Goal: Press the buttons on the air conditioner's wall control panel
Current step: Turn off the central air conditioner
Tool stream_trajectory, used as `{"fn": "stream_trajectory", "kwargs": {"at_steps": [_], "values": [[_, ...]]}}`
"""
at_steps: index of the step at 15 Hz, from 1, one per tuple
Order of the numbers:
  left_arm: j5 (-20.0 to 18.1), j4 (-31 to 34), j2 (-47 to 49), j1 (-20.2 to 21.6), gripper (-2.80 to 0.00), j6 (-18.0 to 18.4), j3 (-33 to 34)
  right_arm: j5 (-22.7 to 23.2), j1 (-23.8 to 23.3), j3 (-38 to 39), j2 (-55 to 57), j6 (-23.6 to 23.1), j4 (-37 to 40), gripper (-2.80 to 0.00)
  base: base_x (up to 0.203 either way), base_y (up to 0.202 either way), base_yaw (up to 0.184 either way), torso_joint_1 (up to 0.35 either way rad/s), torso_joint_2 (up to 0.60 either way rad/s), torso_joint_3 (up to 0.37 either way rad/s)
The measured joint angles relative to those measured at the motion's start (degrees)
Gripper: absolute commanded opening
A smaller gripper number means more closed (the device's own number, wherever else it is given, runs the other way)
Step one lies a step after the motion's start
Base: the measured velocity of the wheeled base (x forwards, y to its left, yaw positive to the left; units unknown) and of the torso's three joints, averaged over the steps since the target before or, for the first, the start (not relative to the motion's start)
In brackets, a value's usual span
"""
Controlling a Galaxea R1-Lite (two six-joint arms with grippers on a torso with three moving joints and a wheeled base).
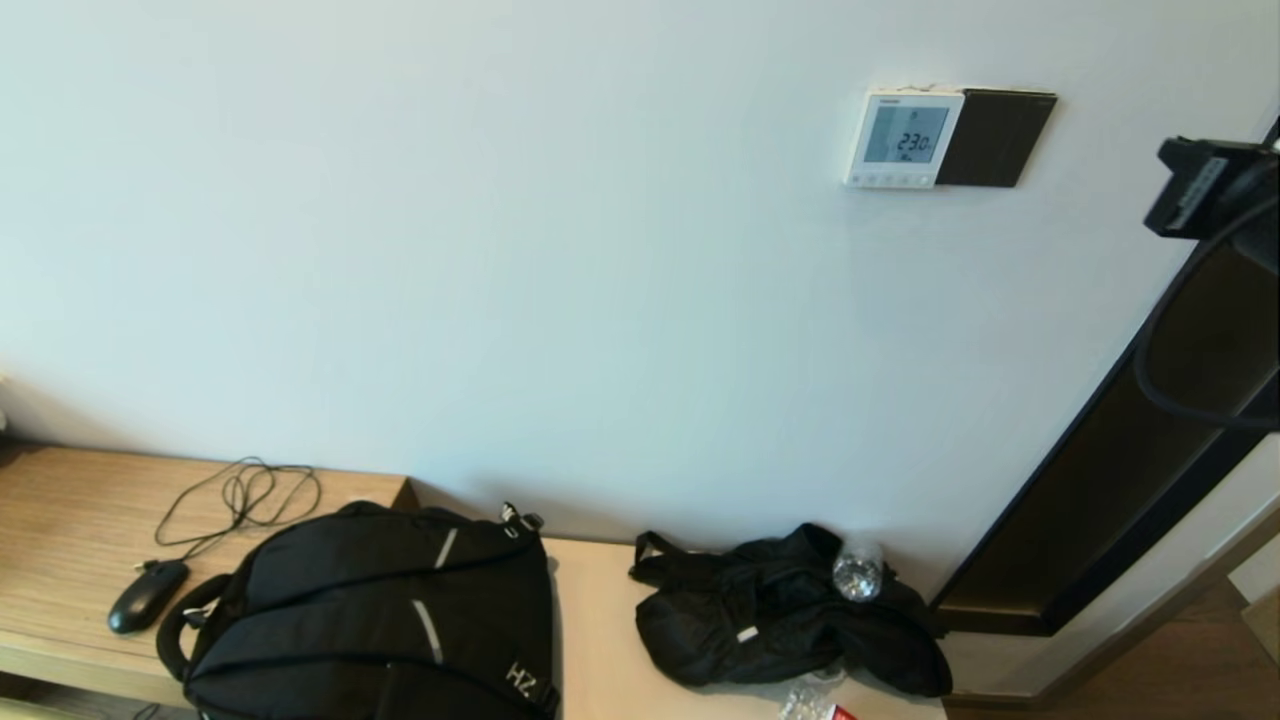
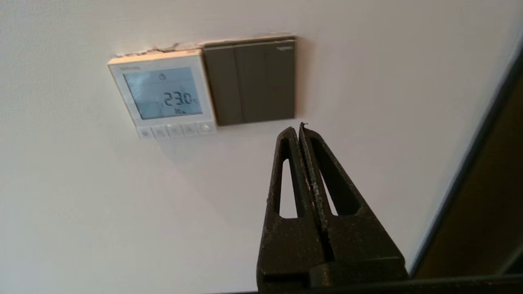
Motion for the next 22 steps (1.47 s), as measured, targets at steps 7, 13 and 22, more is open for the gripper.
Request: {"fn": "stream_trajectory", "kwargs": {"at_steps": [7, 13, 22], "values": [[0.0, 0.0, 0.0, 0.0, -2.8, 0.0, 0.0, -7.5, 9.1, -20.8, 21.5, -0.1, -0.3, -2.8, 0.0, 0.0, 0.0, 0.0, 0.0, 0.0], [0.0, 0.0, 0.0, 0.0, -2.8, 0.0, 0.0, -10.1, 9.0, -26.9, 29.7, -0.3, 0.0, -2.8, 0.0, 0.0, 0.0, 0.0, 0.0, 0.0], [0.0, 0.0, 0.0, 0.0, -2.8, 0.0, 0.0, -11.0, 8.9, -27.7, 31.8, -0.3, -0.3, -2.8, 0.0, 0.0, 0.0, 0.0, 0.0, 0.0]]}}
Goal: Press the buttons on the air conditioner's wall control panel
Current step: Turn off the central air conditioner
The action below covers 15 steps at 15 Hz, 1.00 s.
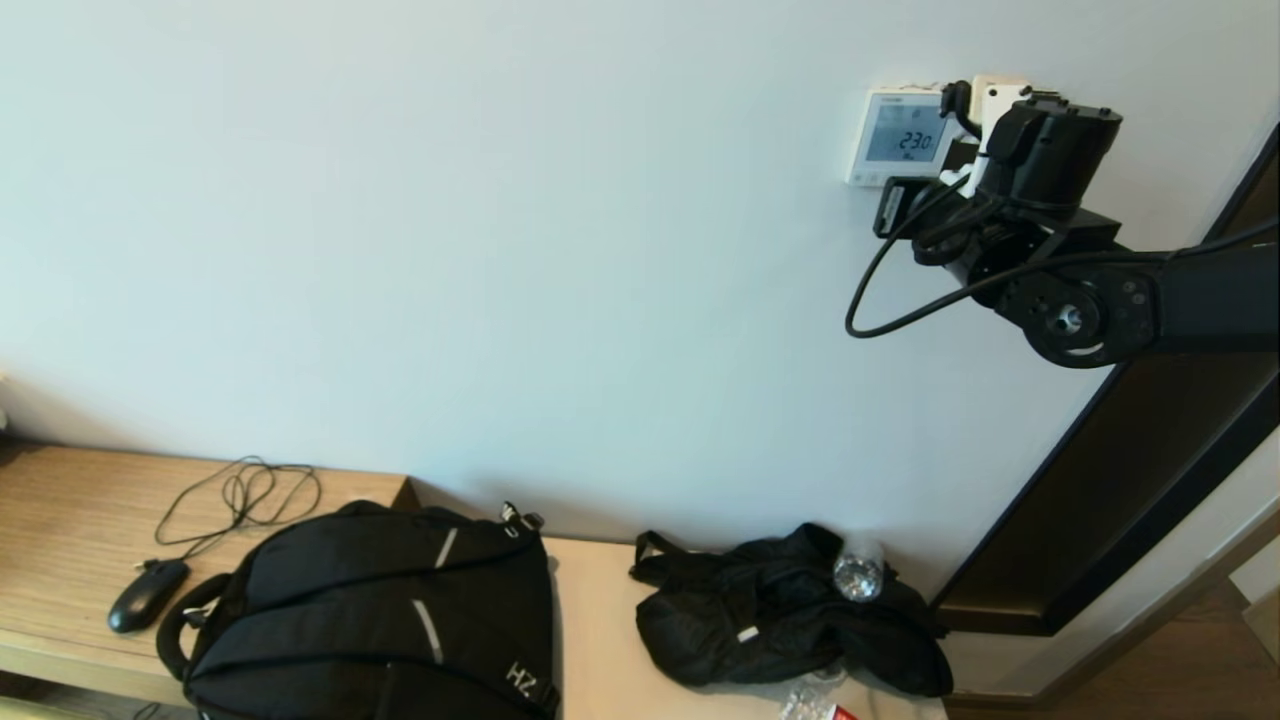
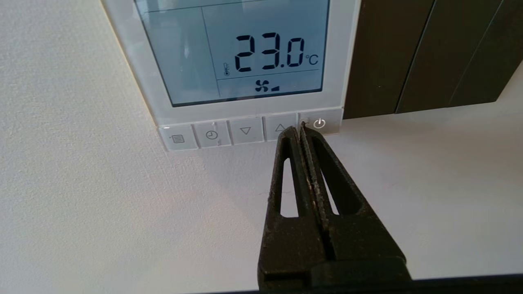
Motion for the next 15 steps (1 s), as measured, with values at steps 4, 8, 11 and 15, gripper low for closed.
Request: {"fn": "stream_trajectory", "kwargs": {"at_steps": [4, 8, 11, 15], "values": [[0.0, 0.0, 0.0, 0.0, -2.8, 0.0, 0.0, 0.0, -0.1, 0.0, 0.0, 0.0, 0.0, -2.8, 0.0, 0.0, 0.0, 0.0, 0.0, 0.0], [0.0, 0.0, 0.0, 0.0, -2.8, 0.0, 0.0, 0.0, -0.5, 0.0, 0.0, 0.0, 0.0, -2.8, 0.0, 0.0, 0.0, 0.0, 0.0, 0.0], [0.0, 0.0, 0.0, 0.0, -2.8, 0.0, 0.0, 0.1, -1.2, 0.0, -0.1, 0.0, 0.0, -2.8, 0.0, 0.0, 0.0, 0.0, 0.0, 0.0], [0.0, 0.0, 0.0, 0.0, -2.8, 0.0, 0.0, 0.1, -1.4, -0.1, -0.1, 0.0, 0.2, -2.8, 0.0, 0.0, 0.0, 0.0, 0.0, 0.0]]}}
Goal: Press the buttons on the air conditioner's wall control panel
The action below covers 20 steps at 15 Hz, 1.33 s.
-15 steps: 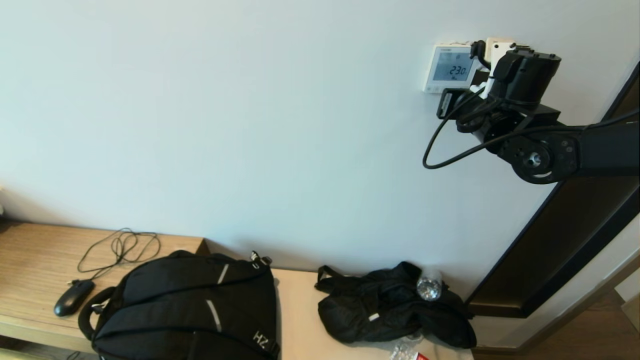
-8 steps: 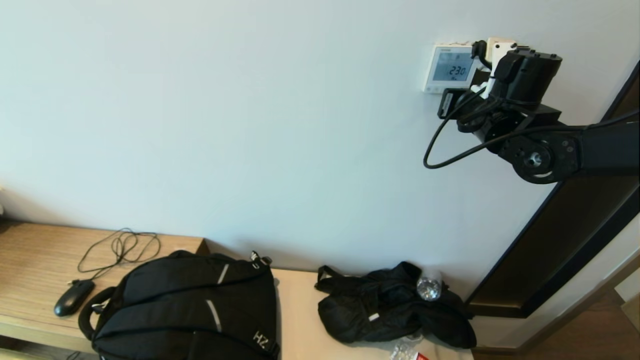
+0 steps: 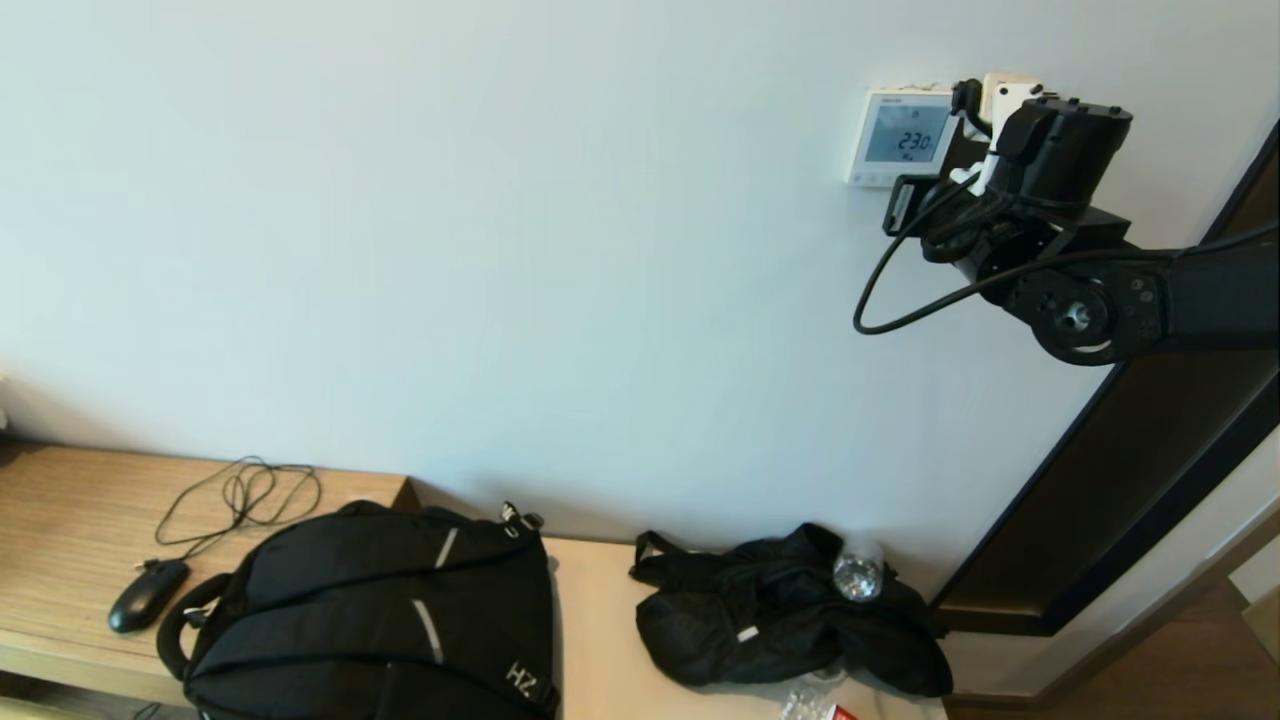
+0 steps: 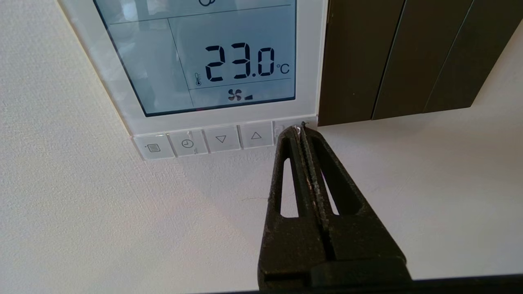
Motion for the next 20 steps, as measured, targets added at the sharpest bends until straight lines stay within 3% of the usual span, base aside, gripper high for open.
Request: {"fn": "stream_trajectory", "kwargs": {"at_steps": [13, 20], "values": [[0.0, 0.0, 0.0, 0.0, -2.8, 0.0, 0.0, 0.2, 0.0, 1.1, -0.9, 0.1, -0.3, -2.8, 0.0, 0.0, 0.0, 0.0, 0.0, 0.0], [0.0, 0.0, 0.0, 0.0, -2.8, 0.0, 0.0, 2.7, -0.2, 18.1, -19.2, 0.1, 1.9, -2.8, 0.0, 0.0, 0.0, 0.0, 0.0, 0.0]]}}
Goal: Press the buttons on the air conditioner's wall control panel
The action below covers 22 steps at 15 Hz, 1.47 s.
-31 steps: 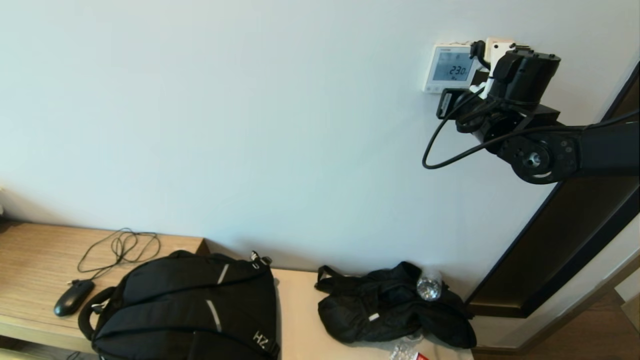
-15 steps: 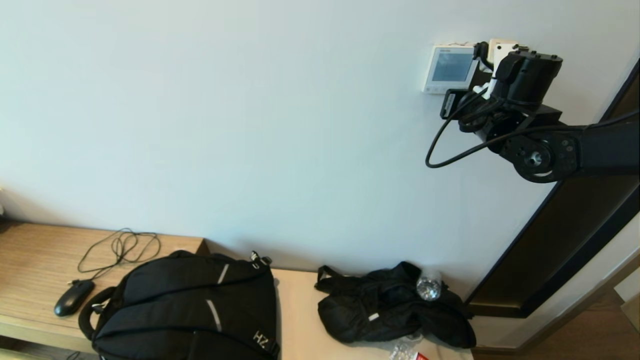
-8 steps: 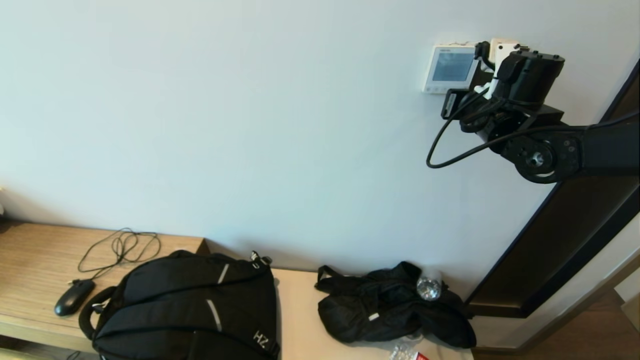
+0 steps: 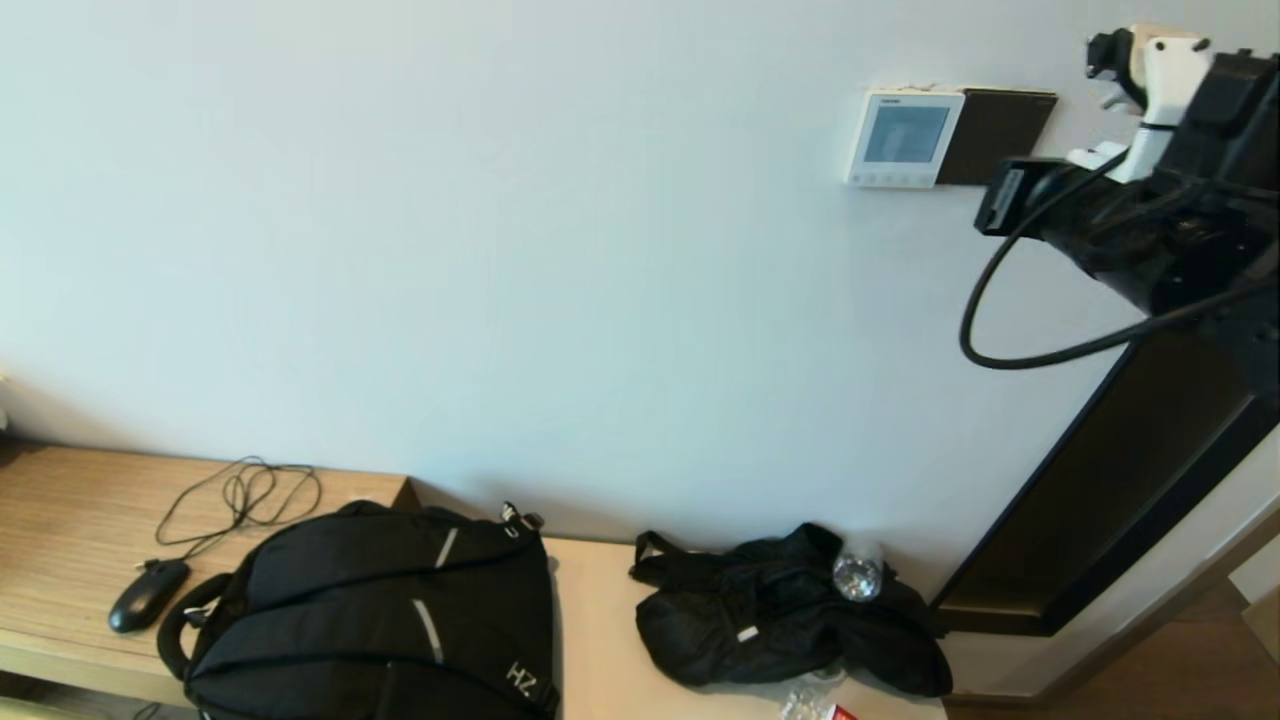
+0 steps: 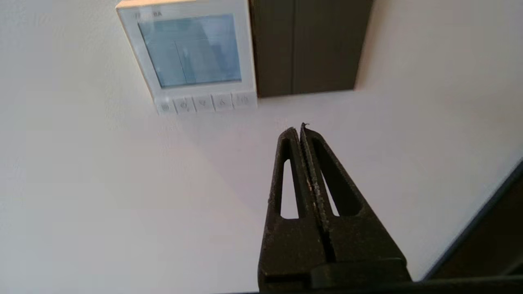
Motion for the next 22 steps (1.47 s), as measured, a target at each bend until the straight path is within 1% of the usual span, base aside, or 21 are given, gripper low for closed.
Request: {"fn": "stream_trajectory", "kwargs": {"at_steps": [3, 5, 7, 9, 12, 14, 17, 20, 22], "values": [[0.0, 0.0, 0.0, 0.0, -2.8, 0.0, 0.0, 2.6, -0.1, 12.9, -12.9, 0.0, 5.5, -2.8, 0.0, 0.0, 0.0, 0.0, 0.0, 0.0], [0.0, 0.0, 0.0, 0.0, -2.8, 0.0, 0.0, 5.4, -1.4, 21.3, -22.2, -0.4, 9.4, -2.8, 0.0, 0.0, 0.0, 0.0, 0.0, 0.0], [0.0, 0.0, 0.0, 0.0, -2.8, 0.0, 0.0, 9.9, -3.9, 28.8, -32.1, -1.0, 13.9, -2.8, 0.0, 0.0, 0.0, 0.0, 0.0, 0.0], [0.0, 0.0, 0.0, 0.0, -2.8, 0.0, 0.0, 14.5, -7.0, 35.8, -41.7, -1.3, 20.8, -2.8, 0.0, 0.0, 0.0, 0.0, 0.0, 0.0], [0.0, 0.0, 0.0, 0.0, -2.8, 0.0, 0.0, 22.1, -10.4, 44.6, -54.6, -1.3, 27.4, -2.8, 0.0, 0.0, 0.0, 0.0, 0.0, 0.0], [0.0, 0.0, 0.0, 0.0, -2.8, 0.0, 0.0, 25.4, -12.0, 49.4, -62.8, -1.3, 31.8, -2.8, 0.0, 0.0, 0.0, 0.0, 0.0, 0.0], [0.0, 0.0, 0.0, 0.0, -2.8, 0.0, 0.0, 26.8, -12.8, 56.2, -73.4, -1.6, 38.8, -2.8, 0.0, 0.0, 0.0, 0.0, 0.0, 0.0], [0.0, 0.0, 0.0, 0.0, -2.8, 0.0, 0.0, 26.1, -13.0, 61.3, -80.5, -3.1, 40.3, -2.8, 0.0, 0.0, 0.0, 0.0, 0.0, 0.0], [0.0, 0.0, 0.0, 0.0, -2.8, 0.0, 0.0, 24.2, -12.9, 63.8, -84.9, -4.7, 40.5, -2.8, 0.0, 0.0, 0.0, 0.0, 0.0, 0.0]]}}
